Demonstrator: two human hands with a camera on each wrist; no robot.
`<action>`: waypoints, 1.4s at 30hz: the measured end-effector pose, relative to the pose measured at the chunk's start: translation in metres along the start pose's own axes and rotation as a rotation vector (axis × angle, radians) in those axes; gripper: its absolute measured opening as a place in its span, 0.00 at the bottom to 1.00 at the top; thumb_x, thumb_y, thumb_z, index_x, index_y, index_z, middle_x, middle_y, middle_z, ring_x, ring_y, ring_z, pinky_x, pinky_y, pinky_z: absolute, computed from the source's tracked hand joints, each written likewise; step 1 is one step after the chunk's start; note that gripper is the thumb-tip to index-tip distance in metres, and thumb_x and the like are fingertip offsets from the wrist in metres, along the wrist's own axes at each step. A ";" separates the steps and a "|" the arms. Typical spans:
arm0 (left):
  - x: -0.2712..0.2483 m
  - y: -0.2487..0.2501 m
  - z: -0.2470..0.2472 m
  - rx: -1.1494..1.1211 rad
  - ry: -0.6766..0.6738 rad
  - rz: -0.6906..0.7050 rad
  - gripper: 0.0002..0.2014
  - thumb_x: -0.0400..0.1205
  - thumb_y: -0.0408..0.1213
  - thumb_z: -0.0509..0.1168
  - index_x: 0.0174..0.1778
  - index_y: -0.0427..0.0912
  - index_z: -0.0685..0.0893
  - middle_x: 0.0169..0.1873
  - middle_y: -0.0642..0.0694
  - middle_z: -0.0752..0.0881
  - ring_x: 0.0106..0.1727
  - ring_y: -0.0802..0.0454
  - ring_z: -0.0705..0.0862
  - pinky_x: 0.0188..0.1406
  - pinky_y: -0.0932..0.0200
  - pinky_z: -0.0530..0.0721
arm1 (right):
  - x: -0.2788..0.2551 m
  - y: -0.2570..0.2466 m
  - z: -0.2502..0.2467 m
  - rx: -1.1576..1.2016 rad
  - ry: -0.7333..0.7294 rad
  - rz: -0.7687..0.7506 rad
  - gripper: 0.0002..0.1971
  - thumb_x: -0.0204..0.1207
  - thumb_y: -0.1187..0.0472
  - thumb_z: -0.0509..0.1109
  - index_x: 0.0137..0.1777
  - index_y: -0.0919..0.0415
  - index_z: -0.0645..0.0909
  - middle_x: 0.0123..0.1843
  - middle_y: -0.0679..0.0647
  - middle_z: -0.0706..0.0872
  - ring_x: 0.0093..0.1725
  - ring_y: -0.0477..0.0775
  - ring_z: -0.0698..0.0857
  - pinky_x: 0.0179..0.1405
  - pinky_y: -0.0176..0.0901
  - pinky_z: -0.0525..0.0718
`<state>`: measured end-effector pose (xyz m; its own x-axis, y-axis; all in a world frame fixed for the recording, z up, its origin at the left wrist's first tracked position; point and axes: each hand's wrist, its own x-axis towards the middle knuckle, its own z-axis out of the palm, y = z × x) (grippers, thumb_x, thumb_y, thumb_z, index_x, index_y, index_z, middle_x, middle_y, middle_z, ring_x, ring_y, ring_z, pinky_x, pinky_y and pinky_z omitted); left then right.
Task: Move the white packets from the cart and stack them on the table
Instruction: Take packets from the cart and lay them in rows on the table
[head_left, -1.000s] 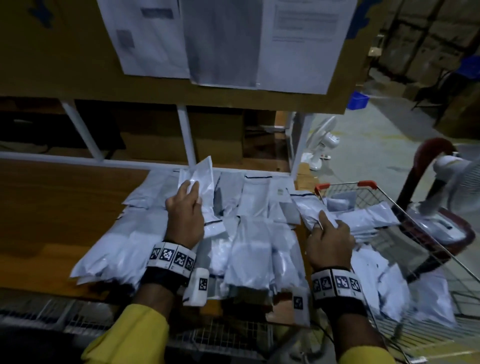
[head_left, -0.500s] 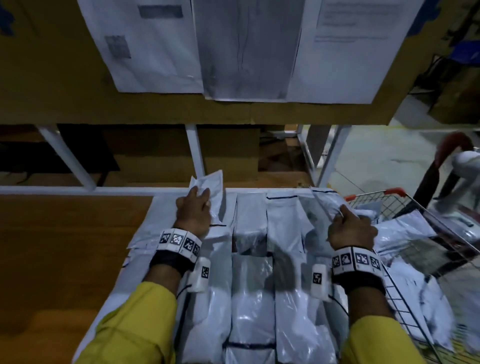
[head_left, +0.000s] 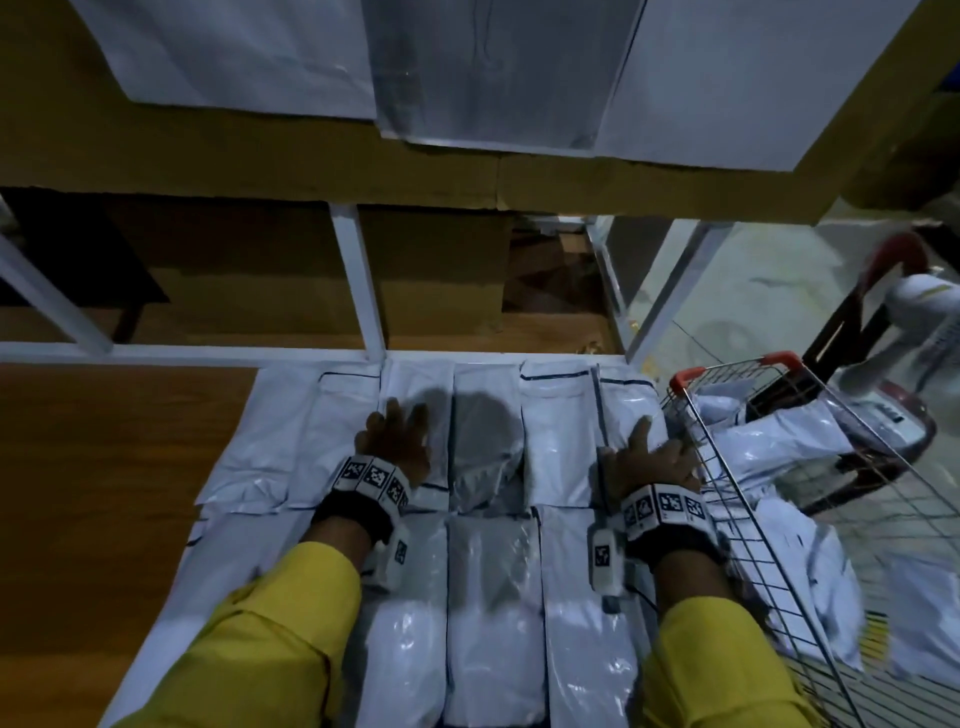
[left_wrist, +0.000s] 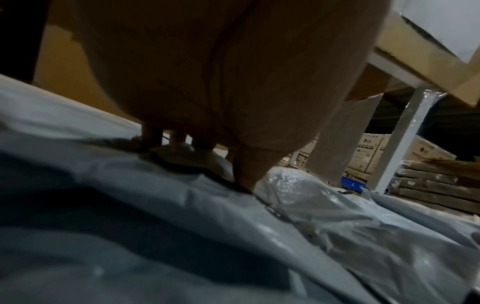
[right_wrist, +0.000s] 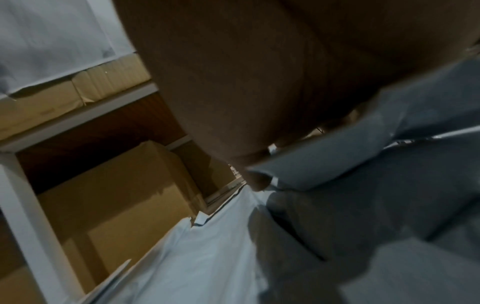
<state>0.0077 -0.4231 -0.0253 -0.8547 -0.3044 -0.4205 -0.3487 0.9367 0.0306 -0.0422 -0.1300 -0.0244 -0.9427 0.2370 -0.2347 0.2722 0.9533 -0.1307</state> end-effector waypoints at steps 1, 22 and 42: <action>0.001 0.000 0.000 0.000 -0.016 0.001 0.33 0.89 0.54 0.52 0.89 0.56 0.47 0.88 0.38 0.44 0.84 0.33 0.55 0.79 0.38 0.62 | 0.001 0.000 0.001 -0.007 -0.036 0.004 0.42 0.83 0.33 0.55 0.89 0.50 0.44 0.87 0.72 0.51 0.85 0.75 0.52 0.81 0.70 0.56; -0.044 -0.002 -0.049 -0.160 0.298 0.073 0.32 0.86 0.62 0.56 0.86 0.57 0.61 0.88 0.43 0.55 0.84 0.35 0.58 0.79 0.37 0.63 | -0.015 0.008 -0.014 0.070 0.044 -0.111 0.37 0.83 0.35 0.57 0.88 0.50 0.55 0.87 0.71 0.51 0.84 0.73 0.56 0.79 0.68 0.64; -0.170 0.216 -0.043 -0.422 0.339 0.556 0.30 0.84 0.57 0.59 0.82 0.50 0.73 0.81 0.47 0.74 0.80 0.46 0.72 0.77 0.41 0.72 | -0.085 0.240 -0.081 0.223 0.120 0.024 0.28 0.84 0.38 0.59 0.80 0.50 0.72 0.81 0.63 0.69 0.80 0.67 0.67 0.76 0.62 0.69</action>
<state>0.0611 -0.1761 0.0919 -0.9943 0.0908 0.0562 0.1068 0.8431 0.5270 0.0876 0.0935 0.0419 -0.9479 0.2927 -0.1259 0.3184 0.8853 -0.3391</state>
